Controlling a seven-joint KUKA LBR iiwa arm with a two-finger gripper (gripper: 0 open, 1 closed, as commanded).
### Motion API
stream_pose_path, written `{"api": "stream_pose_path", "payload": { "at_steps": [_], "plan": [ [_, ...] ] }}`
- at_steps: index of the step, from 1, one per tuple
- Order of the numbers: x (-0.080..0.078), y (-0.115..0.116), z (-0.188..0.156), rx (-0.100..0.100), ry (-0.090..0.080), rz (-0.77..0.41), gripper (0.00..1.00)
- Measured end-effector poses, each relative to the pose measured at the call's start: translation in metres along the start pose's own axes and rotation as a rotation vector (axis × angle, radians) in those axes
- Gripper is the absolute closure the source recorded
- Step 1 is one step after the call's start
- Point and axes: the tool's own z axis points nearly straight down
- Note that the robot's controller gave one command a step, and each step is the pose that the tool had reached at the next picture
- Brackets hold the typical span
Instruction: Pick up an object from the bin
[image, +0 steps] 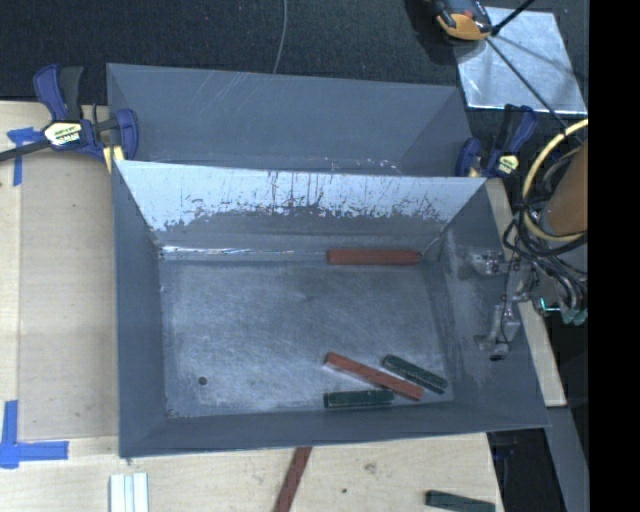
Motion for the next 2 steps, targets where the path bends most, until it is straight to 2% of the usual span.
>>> {"api": "stream_pose_path", "payload": {
  "at_steps": [1, 2],
  "plan": [
    [0.017, 0.030, 0.059, 0.001, -0.006, 0.035, 0.00],
    [0.040, 0.044, 0.099, -0.001, 0.004, 0.031, 0.00]
  ]
}}
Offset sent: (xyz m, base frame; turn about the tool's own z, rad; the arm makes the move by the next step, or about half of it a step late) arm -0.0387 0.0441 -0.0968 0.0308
